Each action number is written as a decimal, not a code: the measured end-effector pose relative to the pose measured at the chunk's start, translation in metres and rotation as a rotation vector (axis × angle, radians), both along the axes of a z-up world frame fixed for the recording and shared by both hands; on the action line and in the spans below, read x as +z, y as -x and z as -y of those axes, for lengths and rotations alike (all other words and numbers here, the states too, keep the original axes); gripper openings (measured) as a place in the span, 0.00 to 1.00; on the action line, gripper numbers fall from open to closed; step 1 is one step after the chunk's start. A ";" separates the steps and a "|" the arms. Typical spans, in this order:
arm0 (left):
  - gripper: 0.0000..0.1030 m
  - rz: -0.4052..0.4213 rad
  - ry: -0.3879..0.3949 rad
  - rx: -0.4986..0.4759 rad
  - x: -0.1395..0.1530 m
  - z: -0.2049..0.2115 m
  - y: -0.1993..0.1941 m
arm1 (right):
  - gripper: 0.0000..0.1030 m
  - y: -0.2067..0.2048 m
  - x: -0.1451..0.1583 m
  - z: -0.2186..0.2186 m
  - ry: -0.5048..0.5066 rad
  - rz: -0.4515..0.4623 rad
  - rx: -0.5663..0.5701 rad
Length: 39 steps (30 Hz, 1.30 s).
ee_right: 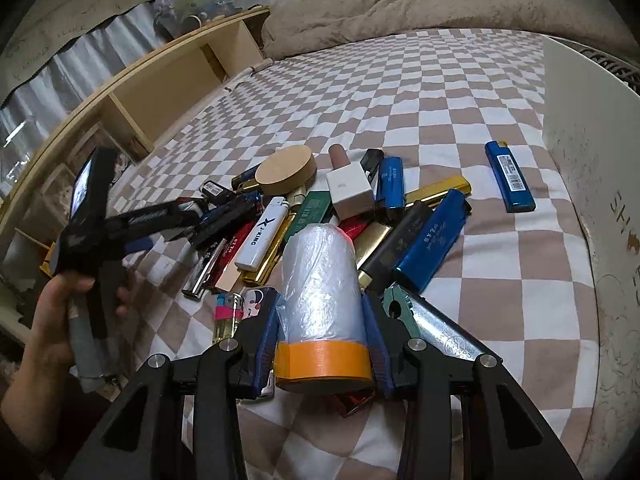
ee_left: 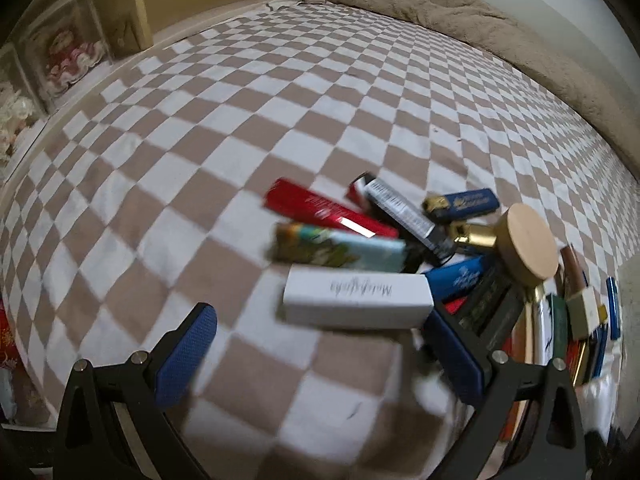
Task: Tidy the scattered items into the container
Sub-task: 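Grasp the white rectangular box with the left gripper while the right holds the roll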
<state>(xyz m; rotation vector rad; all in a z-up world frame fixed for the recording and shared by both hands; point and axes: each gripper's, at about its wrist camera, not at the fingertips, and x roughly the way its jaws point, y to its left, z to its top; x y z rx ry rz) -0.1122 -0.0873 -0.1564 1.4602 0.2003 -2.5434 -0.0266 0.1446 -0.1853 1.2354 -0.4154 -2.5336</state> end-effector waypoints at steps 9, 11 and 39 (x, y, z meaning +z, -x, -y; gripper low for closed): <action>1.00 -0.028 0.054 -0.019 0.008 0.002 -0.015 | 0.41 -0.003 -0.001 -0.001 -0.002 0.005 0.009; 1.00 -0.040 0.091 -0.047 0.010 -0.001 -0.013 | 0.41 -0.003 -0.001 0.000 -0.002 0.009 0.012; 0.52 -0.071 0.049 -0.104 0.006 -0.002 -0.009 | 0.41 -0.010 0.006 -0.005 0.009 -0.023 0.001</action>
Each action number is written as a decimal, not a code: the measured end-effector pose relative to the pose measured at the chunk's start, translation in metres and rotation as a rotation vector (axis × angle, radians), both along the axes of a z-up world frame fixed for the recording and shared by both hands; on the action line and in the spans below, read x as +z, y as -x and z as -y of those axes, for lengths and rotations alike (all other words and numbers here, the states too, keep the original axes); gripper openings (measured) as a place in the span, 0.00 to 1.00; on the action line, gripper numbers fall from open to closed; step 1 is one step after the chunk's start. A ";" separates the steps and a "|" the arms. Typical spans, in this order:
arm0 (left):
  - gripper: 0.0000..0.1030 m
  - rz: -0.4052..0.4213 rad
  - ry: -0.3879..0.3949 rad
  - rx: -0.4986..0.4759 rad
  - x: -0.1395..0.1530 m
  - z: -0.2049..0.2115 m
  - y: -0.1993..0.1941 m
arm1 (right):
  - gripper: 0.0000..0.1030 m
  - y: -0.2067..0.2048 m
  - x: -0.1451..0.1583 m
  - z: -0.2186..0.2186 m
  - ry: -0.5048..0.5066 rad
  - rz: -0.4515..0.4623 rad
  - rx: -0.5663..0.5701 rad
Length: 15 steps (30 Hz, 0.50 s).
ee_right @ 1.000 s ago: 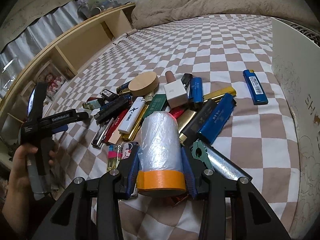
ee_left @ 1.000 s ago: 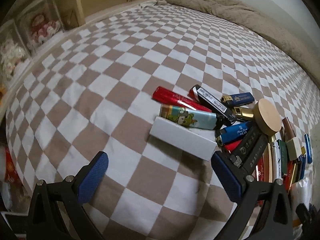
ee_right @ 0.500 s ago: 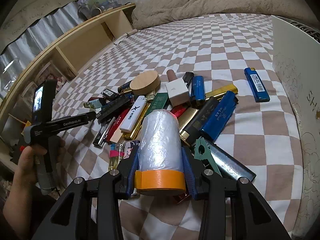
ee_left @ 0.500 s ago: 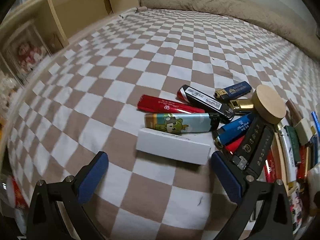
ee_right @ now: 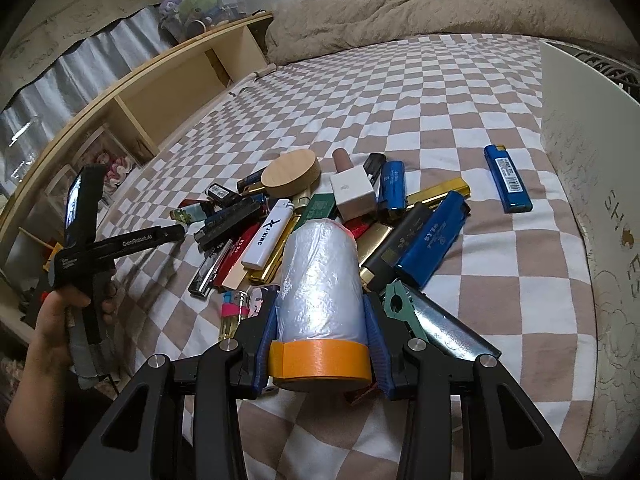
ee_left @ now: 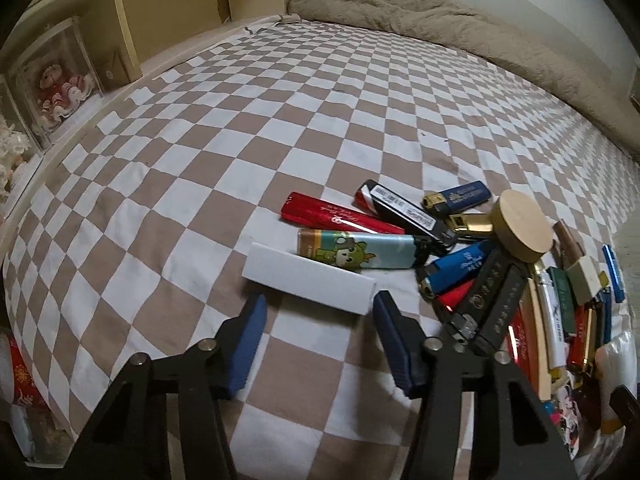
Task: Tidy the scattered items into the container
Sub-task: 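Grasp the white rectangular box with the left gripper while the right holds the roll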
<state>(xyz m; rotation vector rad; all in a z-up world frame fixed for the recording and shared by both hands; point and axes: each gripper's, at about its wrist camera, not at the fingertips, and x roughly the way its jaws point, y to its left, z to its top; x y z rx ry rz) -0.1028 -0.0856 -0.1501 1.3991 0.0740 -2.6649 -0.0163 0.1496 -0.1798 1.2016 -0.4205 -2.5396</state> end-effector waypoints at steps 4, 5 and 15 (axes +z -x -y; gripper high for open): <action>0.52 -0.018 0.005 -0.014 0.005 -0.002 -0.003 | 0.41 -0.001 0.001 -0.001 0.005 0.001 -0.003; 0.52 -0.021 0.015 -0.018 0.006 -0.002 -0.002 | 0.41 -0.001 0.001 -0.001 0.007 0.002 -0.002; 1.00 -0.024 0.243 -0.197 0.007 -0.012 0.006 | 0.41 0.001 -0.002 -0.003 0.025 0.016 0.014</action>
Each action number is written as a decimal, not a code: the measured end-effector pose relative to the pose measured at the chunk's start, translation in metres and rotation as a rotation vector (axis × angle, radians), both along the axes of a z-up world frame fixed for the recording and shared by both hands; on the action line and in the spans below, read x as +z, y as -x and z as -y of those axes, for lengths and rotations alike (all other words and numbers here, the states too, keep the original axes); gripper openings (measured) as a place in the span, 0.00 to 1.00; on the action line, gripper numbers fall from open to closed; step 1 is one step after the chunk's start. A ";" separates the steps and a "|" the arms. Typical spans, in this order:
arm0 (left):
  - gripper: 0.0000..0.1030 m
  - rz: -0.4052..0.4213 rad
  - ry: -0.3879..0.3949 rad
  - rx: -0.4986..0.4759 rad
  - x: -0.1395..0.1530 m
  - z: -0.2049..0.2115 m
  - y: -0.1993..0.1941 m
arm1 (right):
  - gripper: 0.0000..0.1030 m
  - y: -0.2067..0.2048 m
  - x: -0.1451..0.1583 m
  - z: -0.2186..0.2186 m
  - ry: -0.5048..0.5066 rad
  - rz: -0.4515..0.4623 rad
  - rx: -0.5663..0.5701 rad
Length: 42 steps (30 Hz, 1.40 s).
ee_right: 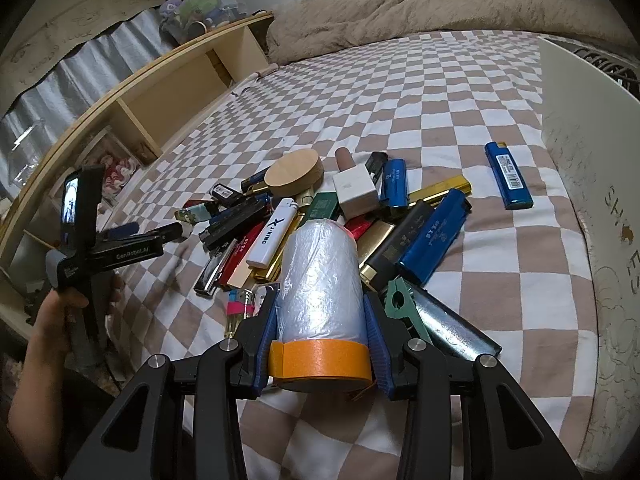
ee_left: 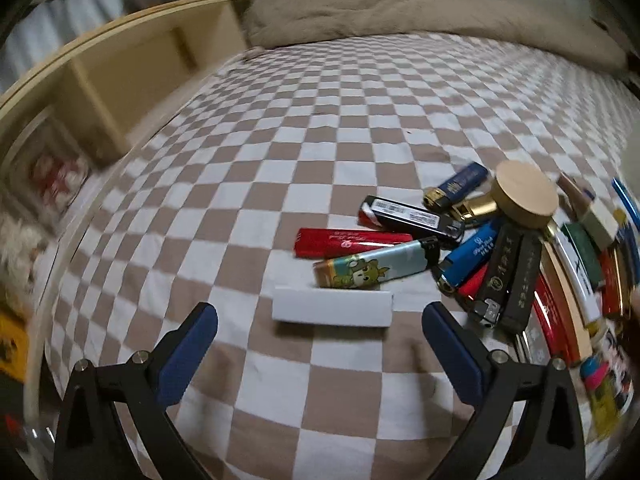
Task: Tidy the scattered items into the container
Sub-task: 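Grasp the white rectangular box with the left gripper while the right holds the roll, then carry the roll and white box over the white container with both tools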
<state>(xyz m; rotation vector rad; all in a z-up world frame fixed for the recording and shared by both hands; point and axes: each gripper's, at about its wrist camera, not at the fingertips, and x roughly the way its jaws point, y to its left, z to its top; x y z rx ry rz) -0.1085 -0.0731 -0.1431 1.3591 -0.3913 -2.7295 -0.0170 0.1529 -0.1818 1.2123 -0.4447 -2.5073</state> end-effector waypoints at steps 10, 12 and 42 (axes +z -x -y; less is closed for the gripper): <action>0.92 0.066 -0.066 0.026 -0.016 0.017 0.021 | 0.41 0.001 -0.004 -0.001 0.017 0.017 0.000; 0.65 0.075 -0.116 0.034 -0.016 0.019 0.021 | 0.41 0.001 -0.004 -0.001 0.020 0.019 0.002; 0.65 -0.056 -0.246 -0.070 0.053 -0.037 -0.030 | 0.41 -0.008 0.035 -0.011 0.006 -0.095 -0.008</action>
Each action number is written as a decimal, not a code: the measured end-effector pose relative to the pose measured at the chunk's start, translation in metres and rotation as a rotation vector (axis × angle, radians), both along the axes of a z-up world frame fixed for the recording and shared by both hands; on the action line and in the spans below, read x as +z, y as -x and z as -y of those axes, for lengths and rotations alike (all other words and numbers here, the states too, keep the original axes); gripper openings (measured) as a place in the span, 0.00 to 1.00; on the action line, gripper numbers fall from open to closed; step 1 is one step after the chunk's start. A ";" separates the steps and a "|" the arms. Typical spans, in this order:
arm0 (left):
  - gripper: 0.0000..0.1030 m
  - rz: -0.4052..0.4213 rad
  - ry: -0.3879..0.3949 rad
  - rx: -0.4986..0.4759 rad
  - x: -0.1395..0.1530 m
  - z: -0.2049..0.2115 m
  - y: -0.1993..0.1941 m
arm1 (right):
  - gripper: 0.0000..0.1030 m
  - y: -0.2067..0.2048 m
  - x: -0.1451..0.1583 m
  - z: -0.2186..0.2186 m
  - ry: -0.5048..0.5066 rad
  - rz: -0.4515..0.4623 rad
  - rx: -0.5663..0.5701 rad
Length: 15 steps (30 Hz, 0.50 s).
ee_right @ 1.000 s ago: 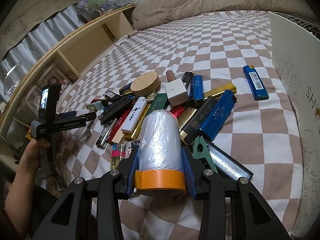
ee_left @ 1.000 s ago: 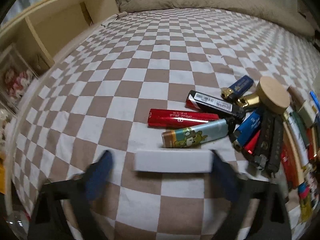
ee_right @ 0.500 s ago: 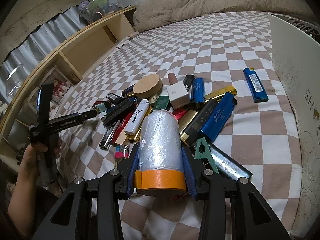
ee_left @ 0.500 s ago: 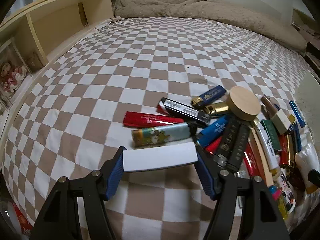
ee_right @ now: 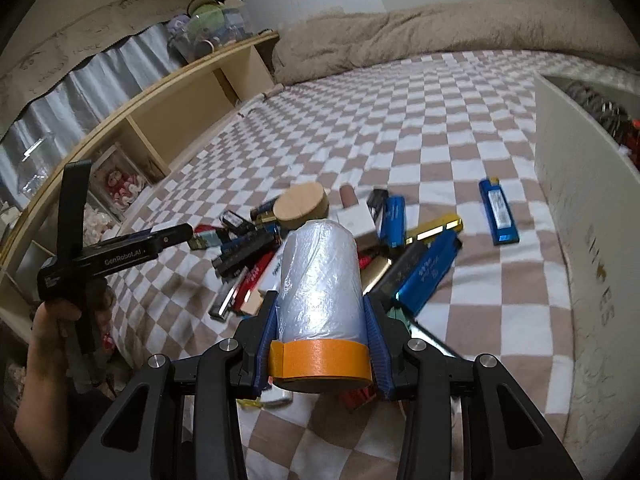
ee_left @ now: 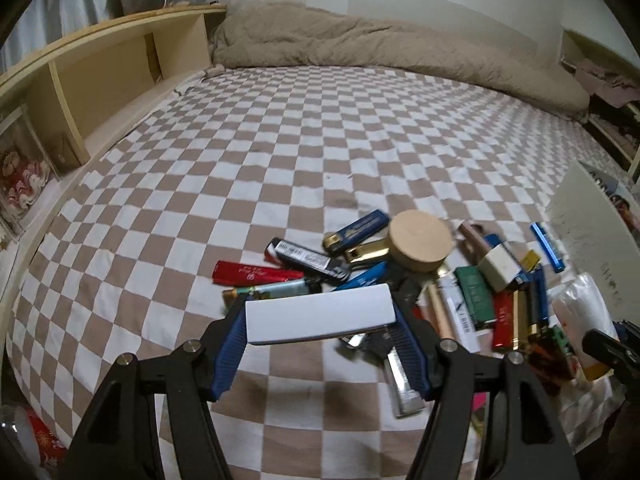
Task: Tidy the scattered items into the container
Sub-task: 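Carry the roll and white box over the white container with both tools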
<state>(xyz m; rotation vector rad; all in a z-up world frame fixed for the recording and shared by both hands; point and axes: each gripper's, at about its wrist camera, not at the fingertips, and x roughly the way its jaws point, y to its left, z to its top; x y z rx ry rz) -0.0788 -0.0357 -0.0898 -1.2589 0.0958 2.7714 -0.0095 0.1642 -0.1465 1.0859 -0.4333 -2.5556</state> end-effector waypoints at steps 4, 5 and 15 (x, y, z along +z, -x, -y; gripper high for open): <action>0.65 -0.031 -0.024 -0.017 0.014 -0.009 -0.005 | 0.41 -0.002 0.014 -0.005 0.007 -0.036 -0.001; 0.65 -0.040 -0.029 -0.019 0.017 -0.009 -0.003 | 0.41 -0.002 0.018 -0.006 0.010 -0.043 0.000; 0.65 -0.127 -0.090 -0.069 0.057 -0.038 -0.011 | 0.41 -0.005 0.079 -0.033 0.007 -0.170 0.004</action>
